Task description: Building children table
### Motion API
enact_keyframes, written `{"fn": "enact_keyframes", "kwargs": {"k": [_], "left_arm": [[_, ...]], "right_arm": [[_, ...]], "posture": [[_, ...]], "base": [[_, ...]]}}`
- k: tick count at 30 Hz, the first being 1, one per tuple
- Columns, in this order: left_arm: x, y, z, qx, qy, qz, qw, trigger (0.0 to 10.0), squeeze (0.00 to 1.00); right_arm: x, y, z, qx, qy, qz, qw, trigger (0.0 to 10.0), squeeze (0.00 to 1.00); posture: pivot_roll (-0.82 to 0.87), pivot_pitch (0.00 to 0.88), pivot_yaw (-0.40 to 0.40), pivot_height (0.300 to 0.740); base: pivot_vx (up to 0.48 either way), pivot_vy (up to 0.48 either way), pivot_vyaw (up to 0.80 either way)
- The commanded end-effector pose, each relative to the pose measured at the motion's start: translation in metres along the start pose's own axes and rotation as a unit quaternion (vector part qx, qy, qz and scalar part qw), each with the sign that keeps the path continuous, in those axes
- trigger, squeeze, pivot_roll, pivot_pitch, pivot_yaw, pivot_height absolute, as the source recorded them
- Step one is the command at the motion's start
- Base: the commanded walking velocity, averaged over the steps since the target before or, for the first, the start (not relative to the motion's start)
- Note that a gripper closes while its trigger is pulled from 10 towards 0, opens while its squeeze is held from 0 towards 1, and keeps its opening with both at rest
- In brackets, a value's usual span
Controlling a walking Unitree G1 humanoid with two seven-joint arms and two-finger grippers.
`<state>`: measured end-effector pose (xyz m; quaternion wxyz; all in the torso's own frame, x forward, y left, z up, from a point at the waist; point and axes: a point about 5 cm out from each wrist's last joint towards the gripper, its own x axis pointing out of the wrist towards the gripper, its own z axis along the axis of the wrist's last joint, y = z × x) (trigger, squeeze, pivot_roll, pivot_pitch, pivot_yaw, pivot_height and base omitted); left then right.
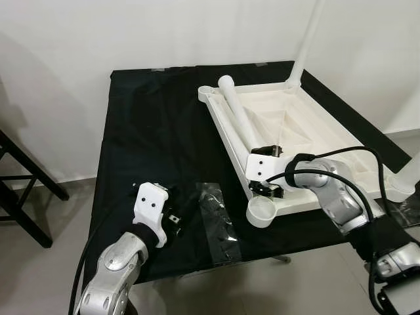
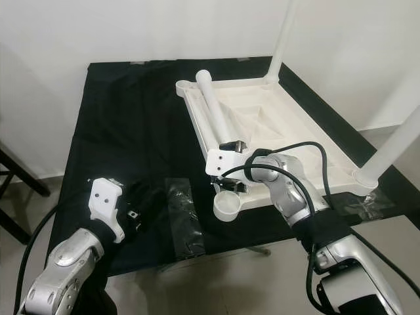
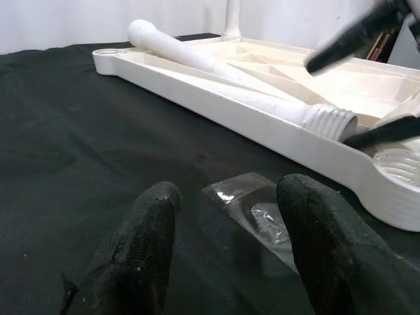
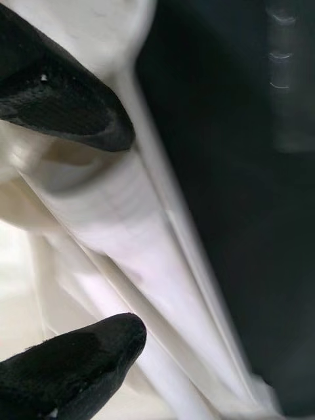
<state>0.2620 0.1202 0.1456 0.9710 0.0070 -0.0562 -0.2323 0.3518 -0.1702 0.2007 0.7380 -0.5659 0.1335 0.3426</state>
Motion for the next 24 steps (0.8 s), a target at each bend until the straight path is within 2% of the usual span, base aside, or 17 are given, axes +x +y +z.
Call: {"fn": "enact_keyframes", "kwargs": {"k": [1,8,11,16,21,24], "left_arm": [[-0.001,-0.003,0.000,-0.001,0.003,-0.002,1.000,10.0,0.00],[-0.002,-0.002,0.000,-0.001,0.004,-0.001,1.000,10.0,0.00],[-0.002,-0.002,0.000,0.000,0.004,-0.002,1.000,10.0,0.00],[-0.002,-0.003,0.000,0.000,0.003,-0.001,1.000,10.0,0.00],[-0.002,-0.003,0.000,0.000,0.003,0.000,1.000,10.0,0.00],[-0.003,-0.003,0.001,0.000,0.003,0.000,1.000,10.0,0.00]], "right_arm": [[0.002,0.008,-0.010,0.007,0.022,0.020,1.000,10.0,0.00],[-0.013,-0.006,-0.008,0.007,0.020,0.023,1.000,10.0,0.00],[-0.014,-0.008,-0.008,0.002,0.024,0.019,1.000,10.0,0.00],[-0.008,-0.003,-0.011,-0.005,0.042,0.016,0.999,10.0,0.00],[0.002,-0.002,-0.009,0.000,0.044,-0.019,0.999,10.0,0.00],[0.011,0.000,-0.005,0.012,0.042,-0.063,0.997,10.0,0.00]], "posture": [[0.10,0.144,-0.077,0.740],[0.10,0.144,-0.076,0.740],[0.10,0.144,-0.077,0.740],[0.10,0.147,-0.079,0.740],[0.10,0.149,-0.080,0.740],[0.10,0.152,-0.080,0.740]], "base": [[0.000,0.000,0.00],[0.000,0.000,0.00],[0.000,0.000,0.00],[0.000,0.000,0.00],[0.000,0.000,0.00],[0.000,0.000,0.00]]}}
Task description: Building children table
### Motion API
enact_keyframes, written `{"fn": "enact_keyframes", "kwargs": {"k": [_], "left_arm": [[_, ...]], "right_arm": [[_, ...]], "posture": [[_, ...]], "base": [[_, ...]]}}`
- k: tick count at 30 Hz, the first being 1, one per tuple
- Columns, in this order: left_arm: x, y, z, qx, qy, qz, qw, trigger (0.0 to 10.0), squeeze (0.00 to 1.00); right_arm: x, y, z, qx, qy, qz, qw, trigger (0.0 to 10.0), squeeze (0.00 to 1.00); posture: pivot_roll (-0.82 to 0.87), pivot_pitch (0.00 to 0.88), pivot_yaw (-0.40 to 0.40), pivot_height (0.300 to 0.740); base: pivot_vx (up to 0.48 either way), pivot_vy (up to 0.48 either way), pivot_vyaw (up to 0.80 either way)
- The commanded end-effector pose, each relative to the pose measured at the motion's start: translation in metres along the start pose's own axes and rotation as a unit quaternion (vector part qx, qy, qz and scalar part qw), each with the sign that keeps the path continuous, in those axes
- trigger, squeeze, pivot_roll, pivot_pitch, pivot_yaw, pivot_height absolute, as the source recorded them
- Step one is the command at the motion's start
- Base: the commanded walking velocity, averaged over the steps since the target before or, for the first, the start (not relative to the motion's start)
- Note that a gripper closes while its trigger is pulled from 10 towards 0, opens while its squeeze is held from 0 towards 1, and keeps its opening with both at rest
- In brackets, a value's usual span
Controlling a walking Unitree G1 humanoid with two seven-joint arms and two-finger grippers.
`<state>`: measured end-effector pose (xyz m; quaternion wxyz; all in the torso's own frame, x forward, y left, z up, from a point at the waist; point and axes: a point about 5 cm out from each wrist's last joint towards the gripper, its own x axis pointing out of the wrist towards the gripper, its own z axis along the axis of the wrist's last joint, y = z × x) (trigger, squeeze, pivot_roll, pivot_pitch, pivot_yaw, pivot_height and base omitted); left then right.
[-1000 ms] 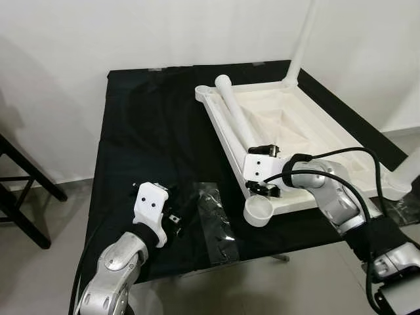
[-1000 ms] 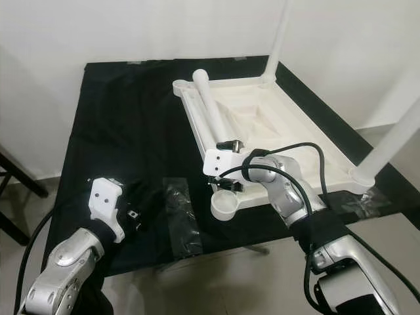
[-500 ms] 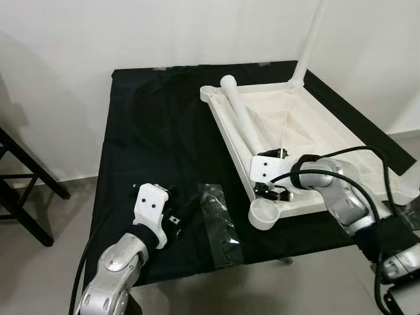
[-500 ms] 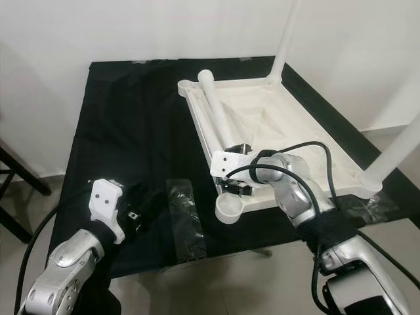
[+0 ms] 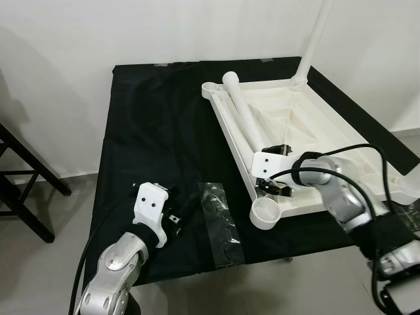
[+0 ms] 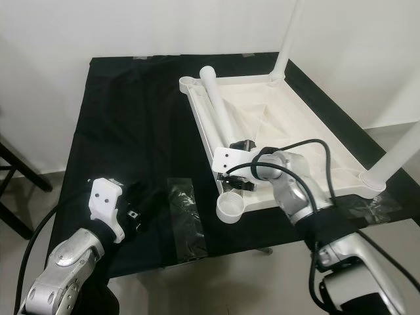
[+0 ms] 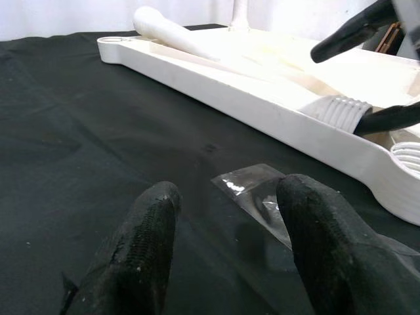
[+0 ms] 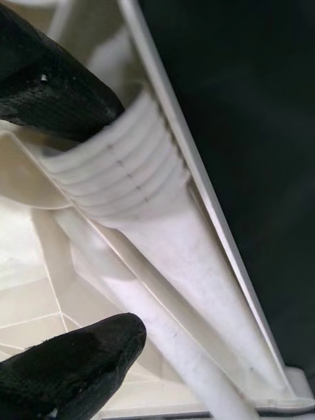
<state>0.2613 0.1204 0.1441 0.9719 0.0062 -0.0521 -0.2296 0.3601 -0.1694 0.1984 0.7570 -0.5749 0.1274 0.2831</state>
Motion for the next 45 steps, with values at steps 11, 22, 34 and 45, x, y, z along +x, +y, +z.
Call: {"fn": "enact_keyframes", "kwargs": {"k": [11,22,34,45], "left_arm": [[-0.003,-0.004,0.002,0.001,-0.001,-0.002,1.000,10.0,0.00],[-0.005,-0.005,0.003,0.000,0.001,-0.003,1.000,10.0,0.00],[-0.007,0.003,0.008,-0.007,-0.007,0.009,1.000,10.0,0.00],[-0.010,0.017,0.026,-0.028,-0.037,0.007,0.999,10.0,0.00]], "right_arm": [[0.019,0.032,0.000,-0.003,0.011,-0.077,0.997,2.2,0.00],[0.020,0.040,-0.009,-0.016,0.011,-0.195,0.981,0.0,0.00],[0.005,0.009,-0.001,-0.019,-0.026,-0.308,0.951,0.0,0.00],[-0.021,-0.036,0.010,0.139,-0.130,-0.416,0.889,0.0,0.00]], "posture": [[0.10,0.160,-0.079,0.740],[0.08,0.164,-0.082,0.740],[0.07,0.170,-0.082,0.740],[0.07,0.163,-0.075,0.740]], "base": [[0.000,0.000,0.00],[0.000,0.000,0.00],[0.000,0.000,0.00],[0.000,0.000,0.00]]}}
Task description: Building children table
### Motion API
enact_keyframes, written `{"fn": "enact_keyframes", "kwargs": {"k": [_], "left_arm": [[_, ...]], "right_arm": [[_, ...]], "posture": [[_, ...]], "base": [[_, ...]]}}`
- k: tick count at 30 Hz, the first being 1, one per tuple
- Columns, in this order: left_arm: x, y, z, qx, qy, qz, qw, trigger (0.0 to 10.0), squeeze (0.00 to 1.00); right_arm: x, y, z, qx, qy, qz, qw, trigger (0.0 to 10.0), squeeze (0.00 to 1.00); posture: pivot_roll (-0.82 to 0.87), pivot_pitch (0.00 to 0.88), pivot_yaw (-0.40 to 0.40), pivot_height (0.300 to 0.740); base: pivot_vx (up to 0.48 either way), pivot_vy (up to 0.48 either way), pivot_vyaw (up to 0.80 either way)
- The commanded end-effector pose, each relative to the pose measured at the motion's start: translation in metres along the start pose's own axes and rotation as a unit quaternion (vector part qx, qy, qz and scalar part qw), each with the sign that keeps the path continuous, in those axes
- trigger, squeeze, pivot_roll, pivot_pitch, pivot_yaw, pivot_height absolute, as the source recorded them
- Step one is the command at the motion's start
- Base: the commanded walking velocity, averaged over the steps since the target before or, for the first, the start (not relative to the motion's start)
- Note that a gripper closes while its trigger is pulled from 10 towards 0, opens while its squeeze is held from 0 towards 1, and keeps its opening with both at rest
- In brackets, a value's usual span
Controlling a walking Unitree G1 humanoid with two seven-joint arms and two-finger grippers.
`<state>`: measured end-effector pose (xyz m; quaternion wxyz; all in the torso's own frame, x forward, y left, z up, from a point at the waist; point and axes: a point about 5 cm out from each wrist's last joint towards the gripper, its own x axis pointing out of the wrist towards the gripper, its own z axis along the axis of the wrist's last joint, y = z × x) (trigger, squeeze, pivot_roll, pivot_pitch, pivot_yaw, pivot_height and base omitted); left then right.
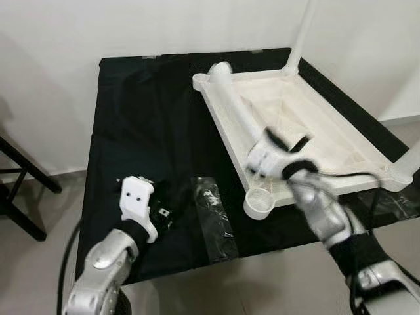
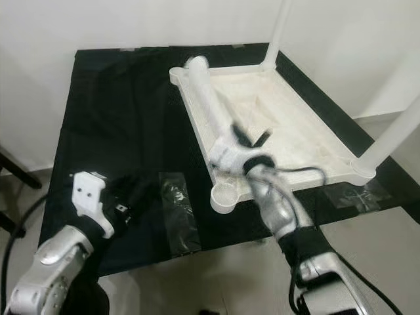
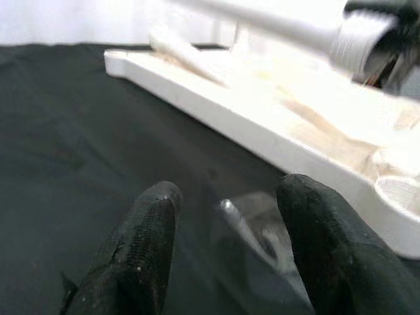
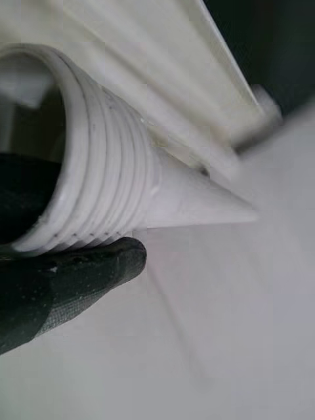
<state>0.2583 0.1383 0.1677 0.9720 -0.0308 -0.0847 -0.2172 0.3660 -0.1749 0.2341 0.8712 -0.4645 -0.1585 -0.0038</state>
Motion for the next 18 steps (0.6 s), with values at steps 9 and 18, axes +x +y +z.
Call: {"fn": "enact_keyframes", "kwargs": {"k": [9,18], "left_arm": [[0.004,0.010,0.021,-0.010,-0.023,-0.021,0.999,10.0,0.00],[0.014,0.014,0.059,-0.124,-0.077,-0.089,0.985,10.0,0.00]], "right_arm": [[0.002,-0.029,0.019,0.207,-0.075,-0.076,0.972,0.0,0.00],[-0.010,-0.056,0.040,0.529,-0.236,0.018,0.815,10.0,0.00]], "posture": [[0.08,0.157,-0.066,0.740],[0.08,0.151,-0.053,0.740]], "base": [[0.000,0.000,0.00],[0.000,0.000,0.00]]}}
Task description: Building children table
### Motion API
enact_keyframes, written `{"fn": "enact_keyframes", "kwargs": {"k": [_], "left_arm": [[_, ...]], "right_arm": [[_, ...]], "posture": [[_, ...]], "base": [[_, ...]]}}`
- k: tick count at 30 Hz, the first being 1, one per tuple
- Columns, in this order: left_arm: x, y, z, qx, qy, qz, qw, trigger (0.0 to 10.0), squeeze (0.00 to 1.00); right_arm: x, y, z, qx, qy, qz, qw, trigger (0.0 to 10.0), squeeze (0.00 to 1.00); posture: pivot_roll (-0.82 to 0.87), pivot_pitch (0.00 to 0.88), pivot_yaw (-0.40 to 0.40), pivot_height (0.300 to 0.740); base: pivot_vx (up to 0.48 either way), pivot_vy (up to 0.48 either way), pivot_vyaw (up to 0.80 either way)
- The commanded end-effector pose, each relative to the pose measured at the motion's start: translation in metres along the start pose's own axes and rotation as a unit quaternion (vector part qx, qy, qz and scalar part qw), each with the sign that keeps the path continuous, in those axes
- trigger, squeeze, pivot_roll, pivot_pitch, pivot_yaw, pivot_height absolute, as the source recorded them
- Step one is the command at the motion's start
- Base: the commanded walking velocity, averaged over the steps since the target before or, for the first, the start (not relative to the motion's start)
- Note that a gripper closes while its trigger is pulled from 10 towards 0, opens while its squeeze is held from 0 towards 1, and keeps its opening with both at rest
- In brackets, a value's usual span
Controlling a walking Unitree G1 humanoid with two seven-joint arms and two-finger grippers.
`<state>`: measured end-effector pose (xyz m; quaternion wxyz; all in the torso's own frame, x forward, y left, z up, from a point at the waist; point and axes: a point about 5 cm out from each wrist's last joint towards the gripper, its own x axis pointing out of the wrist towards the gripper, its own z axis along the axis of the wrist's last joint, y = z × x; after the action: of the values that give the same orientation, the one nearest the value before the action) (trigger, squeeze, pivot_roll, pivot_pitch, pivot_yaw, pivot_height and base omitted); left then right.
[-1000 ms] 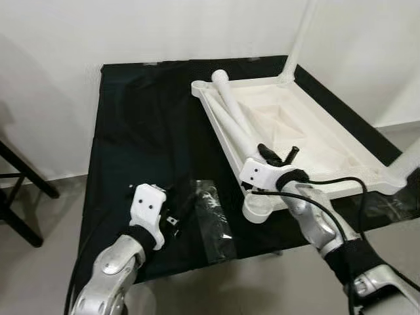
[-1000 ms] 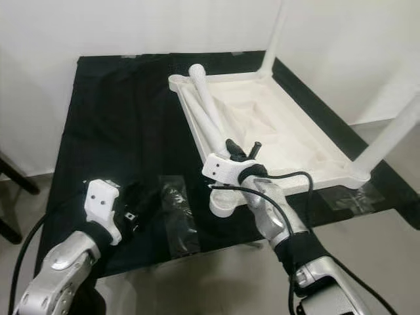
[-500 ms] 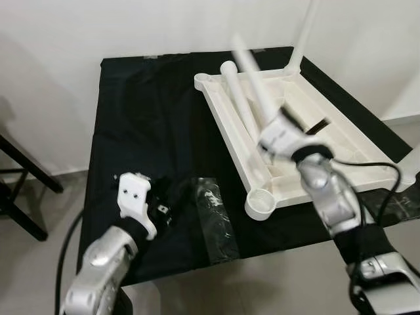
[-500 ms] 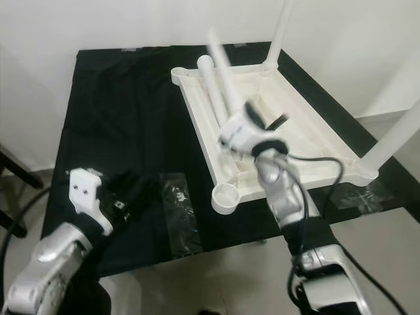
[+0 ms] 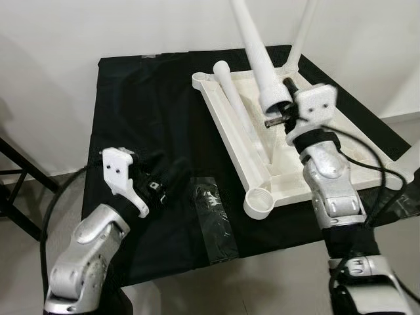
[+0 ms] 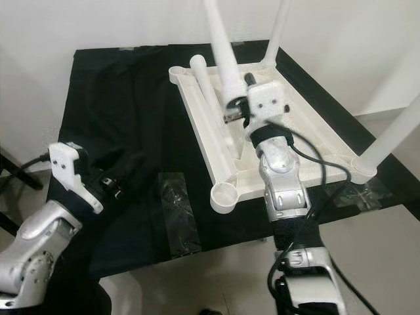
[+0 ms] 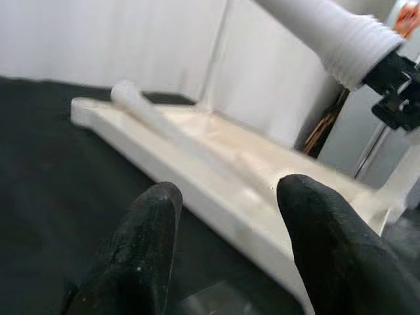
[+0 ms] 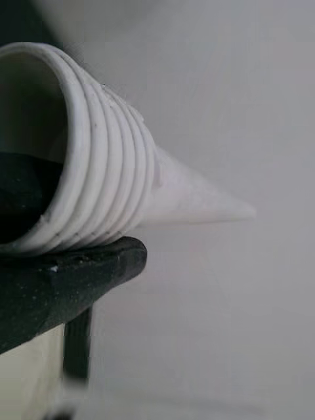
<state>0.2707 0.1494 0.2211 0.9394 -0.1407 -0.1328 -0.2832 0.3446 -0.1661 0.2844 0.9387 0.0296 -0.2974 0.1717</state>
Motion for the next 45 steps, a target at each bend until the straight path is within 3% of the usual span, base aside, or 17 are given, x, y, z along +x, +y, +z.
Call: {"fn": "enact_keyframes", "kwargs": {"k": [1,2,3,6,12,19,22,25,26,27,33,34,35,36,38,41,45], "left_arm": [[0.001,-0.004,0.013,-0.055,-0.018,-0.044,0.997,10.0,0.10],[0.002,-0.006,0.019,-0.093,-0.032,-0.065,0.993,10.0,1.00],[0.002,-0.006,0.019,-0.093,-0.032,-0.065,0.993,10.0,1.00],[0.004,-0.013,0.042,-0.189,-0.089,-0.131,0.969,10.0,1.00],[0.005,-0.020,0.064,-0.263,-0.140,-0.190,0.935,10.0,1.00],[0.007,-0.018,0.069,-0.281,-0.159,-0.187,0.928,10.0,1.00],[0.010,-0.009,0.073,-0.304,-0.176,-0.168,0.921,10.0,1.00],[0.010,-0.009,0.073,-0.304,-0.176,-0.168,0.921,10.0,1.00],[0.011,-0.004,0.075,-0.312,-0.180,-0.155,0.920,10.0,0.07],[0.011,0.001,0.077,-0.325,-0.187,-0.146,0.915,10.0,0.00],[0.009,0.006,0.086,-0.345,-0.204,-0.154,0.903,10.0,0.00],[0.009,0.007,0.088,-0.350,-0.211,-0.158,0.899,9.4,0.00],[0.008,0.008,0.090,-0.358,-0.219,-0.157,0.894,3.8,0.00],[0.008,0.009,0.092,-0.364,-0.224,-0.158,0.890,0.6,0.00],[0.008,0.009,0.093,-0.366,-0.228,-0.160,0.888,0.0,0.00],[0.005,0.008,0.097,-0.384,-0.242,-0.172,0.874,0.0,0.00],[0.004,0.008,0.098,-0.388,-0.243,-0.176,0.871,0.0,0.00]], "right_arm": [[-0.005,-0.008,0.020,0.098,-0.050,0.055,0.992,10.0,0.00],[-0.010,-0.008,0.024,0.132,-0.060,0.091,0.985,10.0,0.00],[-0.010,-0.008,0.024,0.132,-0.060,0.091,0.985,10.0,0.00],[-0.026,-0.006,0.031,0.191,-0.067,0.190,0.961,10.0,0.00],[-0.044,0.003,0.026,0.217,-0.040,0.285,0.933,10.0,0.00],[-0.050,0.015,0.021,0.223,-0.021,0.322,0.920,10.0,0.00],[-0.059,0.030,0.016,0.228,0.007,0.376,0.898,10.0,0.00],[-0.059,0.030,0.016,0.228,0.007,0.376,0.898,10.0,0.00],[-0.064,0.036,0.014,0.228,0.022,0.403,0.886,10.0,0.00],[-0.067,0.040,0.012,0.230,0.034,0.419,0.878,10.0,0.00],[-0.074,0.047,0.006,0.230,0.058,0.445,0.863,10.0,0.00],[-0.075,0.048,0.005,0.231,0.059,0.447,0.862,10.0,0.00],[-0.076,0.049,0.004,0.232,0.063,0.449,0.860,10.0,0.00],[-0.077,0.050,0.003,0.232,0.066,0.451,0.859,10.0,0.00],[-0.078,0.051,0.001,0.232,0.068,0.452,0.859,10.0,0.00],[-0.079,0.055,-0.002,0.230,0.075,0.454,0.858,10.0,0.00],[-0.079,0.055,-0.003,0.228,0.077,0.453,0.858,10.0,0.00]], "posture": [[0.08,0.152,-0.051,0.740],[0.08,0.152,-0.050,0.740],[0.08,0.152,-0.050,0.740],[0.08,0.153,-0.049,0.740],[0.09,0.152,-0.047,0.740],[0.09,0.151,-0.049,0.740],[0.08,0.150,-0.053,0.740],[0.08,0.150,-0.053,0.740],[0.08,0.149,-0.053,0.740],[0.08,0.147,-0.055,0.740],[0.08,0.143,-0.058,0.740],[0.08,0.143,-0.058,0.740],[0.08,0.141,-0.058,0.740],[0.08,0.141,-0.059,0.740],[0.08,0.141,-0.058,0.740],[0.08,0.142,-0.059,0.740],[0.08,0.144,-0.058,0.740]], "base": [[0.000,0.000,0.00],[0.000,0.000,0.00],[0.000,0.000,0.00],[0.000,0.000,0.00],[0.000,0.000,0.00],[0.000,0.000,0.00],[0.000,0.000,0.00],[0.000,0.000,0.00],[0.000,0.000,0.00],[0.000,0.000,0.00],[0.000,0.000,0.00],[0.000,0.000,0.00],[0.000,0.000,0.00],[0.000,0.000,0.00],[0.000,0.000,0.00],[0.000,0.000,0.00],[0.000,0.000,0.00]]}}
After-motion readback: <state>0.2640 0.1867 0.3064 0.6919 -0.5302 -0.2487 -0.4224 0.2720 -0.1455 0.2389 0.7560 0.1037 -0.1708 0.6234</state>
